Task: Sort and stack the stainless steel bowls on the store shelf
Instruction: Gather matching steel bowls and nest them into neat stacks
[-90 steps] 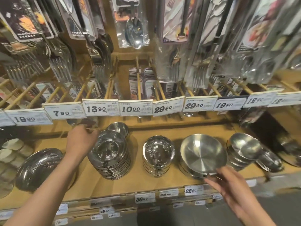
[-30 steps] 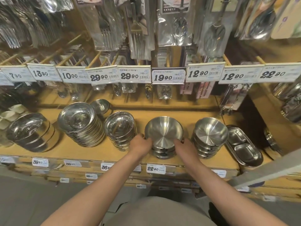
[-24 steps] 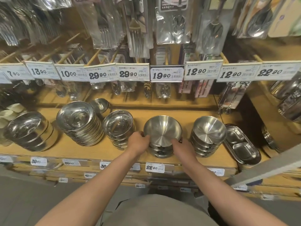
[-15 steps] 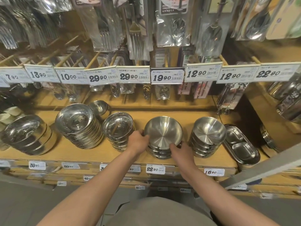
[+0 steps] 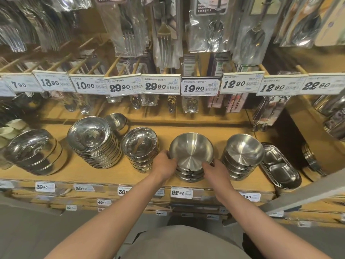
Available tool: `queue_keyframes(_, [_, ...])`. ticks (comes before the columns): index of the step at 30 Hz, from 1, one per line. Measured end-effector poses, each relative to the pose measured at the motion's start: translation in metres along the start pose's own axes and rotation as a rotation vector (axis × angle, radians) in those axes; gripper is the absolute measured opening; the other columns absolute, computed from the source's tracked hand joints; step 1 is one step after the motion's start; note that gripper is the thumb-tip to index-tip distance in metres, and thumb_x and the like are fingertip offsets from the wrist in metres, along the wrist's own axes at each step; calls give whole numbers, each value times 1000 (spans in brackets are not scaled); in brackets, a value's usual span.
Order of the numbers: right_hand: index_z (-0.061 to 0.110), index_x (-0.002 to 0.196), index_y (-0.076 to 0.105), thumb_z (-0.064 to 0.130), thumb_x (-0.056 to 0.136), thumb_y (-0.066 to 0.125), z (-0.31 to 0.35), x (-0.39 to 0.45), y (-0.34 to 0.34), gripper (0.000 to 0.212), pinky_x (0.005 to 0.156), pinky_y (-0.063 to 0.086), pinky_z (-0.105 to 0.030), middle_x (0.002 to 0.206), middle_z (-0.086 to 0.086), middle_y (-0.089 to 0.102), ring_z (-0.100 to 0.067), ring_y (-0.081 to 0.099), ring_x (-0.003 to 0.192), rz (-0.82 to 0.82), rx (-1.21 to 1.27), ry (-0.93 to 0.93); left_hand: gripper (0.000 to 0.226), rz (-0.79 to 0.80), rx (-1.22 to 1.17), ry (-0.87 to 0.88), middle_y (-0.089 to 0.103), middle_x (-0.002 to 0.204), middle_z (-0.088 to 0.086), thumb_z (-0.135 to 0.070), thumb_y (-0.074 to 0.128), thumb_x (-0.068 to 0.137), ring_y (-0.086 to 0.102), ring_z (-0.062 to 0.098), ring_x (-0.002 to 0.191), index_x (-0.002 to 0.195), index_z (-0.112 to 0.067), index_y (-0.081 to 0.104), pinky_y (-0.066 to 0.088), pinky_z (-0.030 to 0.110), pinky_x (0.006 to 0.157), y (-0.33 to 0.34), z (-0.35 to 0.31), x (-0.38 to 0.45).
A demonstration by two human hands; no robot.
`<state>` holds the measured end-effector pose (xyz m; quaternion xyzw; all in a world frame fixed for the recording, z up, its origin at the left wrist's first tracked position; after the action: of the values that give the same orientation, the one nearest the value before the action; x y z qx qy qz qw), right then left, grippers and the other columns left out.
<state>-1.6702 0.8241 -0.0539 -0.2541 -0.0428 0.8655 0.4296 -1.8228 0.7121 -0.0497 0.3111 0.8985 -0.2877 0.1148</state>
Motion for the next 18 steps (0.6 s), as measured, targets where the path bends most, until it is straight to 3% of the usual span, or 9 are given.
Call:
queue_keyframes(3, [22, 98, 58, 26, 96, 53, 2, -1, -1, 7, 68, 50, -34, 97, -4, 66, -19, 62, 82, -8, -29, -17, 10, -21, 23, 5, 68, 96, 2, -21, 60, 96, 67, 24, 91, 106, -17, 59, 57, 43, 84, 0, 0, -2])
queue_keyframes(6, [23, 90, 56, 24, 95, 53, 3, 1, -4, 7, 68, 47, -33, 99, -5, 65, -17, 59, 81, -14, -22, -17, 21, -36, 51, 11, 67, 103, 2, -23, 60, 96, 63, 21, 92, 115, -14, 60, 55, 39, 84, 2, -1, -3])
queue_keyframes(9, [21, 97, 58, 25, 96, 53, 2, 1, -5, 6, 69, 48, -34, 102, -5, 64, -17, 60, 84, 2, -20, -13, 27, -45, 78, 17, 63, 103, 0, -24, 60, 97, 59, 18, 87, 121, -11, 60, 50, 32, 77, 2, -1, -6])
queue_keyframes(13, [20, 108, 57, 27, 96, 52, 2, 3, -4, 15, 76, 49, -38, 102, -4, 64, -16, 60, 83, 28, -42, -18, 30, -47, 75, 7, 63, 103, 1, -23, 61, 97, 60, 18, 88, 124, -9, 59, 52, 33, 78, 1, 0, -7])
queue_keyframes(18, [19, 114, 57, 27, 97, 53, 3, 2, -6, 19, 75, 50, -38, 98, -5, 67, -21, 62, 81, 46, -40, -18, 34, -52, 75, -4, 61, 96, -3, -25, 60, 96, 54, 4, 74, 128, -12, 57, 45, 24, 58, 2, -1, -8])
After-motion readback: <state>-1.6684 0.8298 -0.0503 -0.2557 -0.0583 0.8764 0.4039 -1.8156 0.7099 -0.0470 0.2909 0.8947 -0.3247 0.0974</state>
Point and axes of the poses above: each hand's wrist, its own x-axis towards the middle knuckle, its own y-axis out of the palm, z = x × y, the point moved 4 cm from there along x, towards the middle knuckle
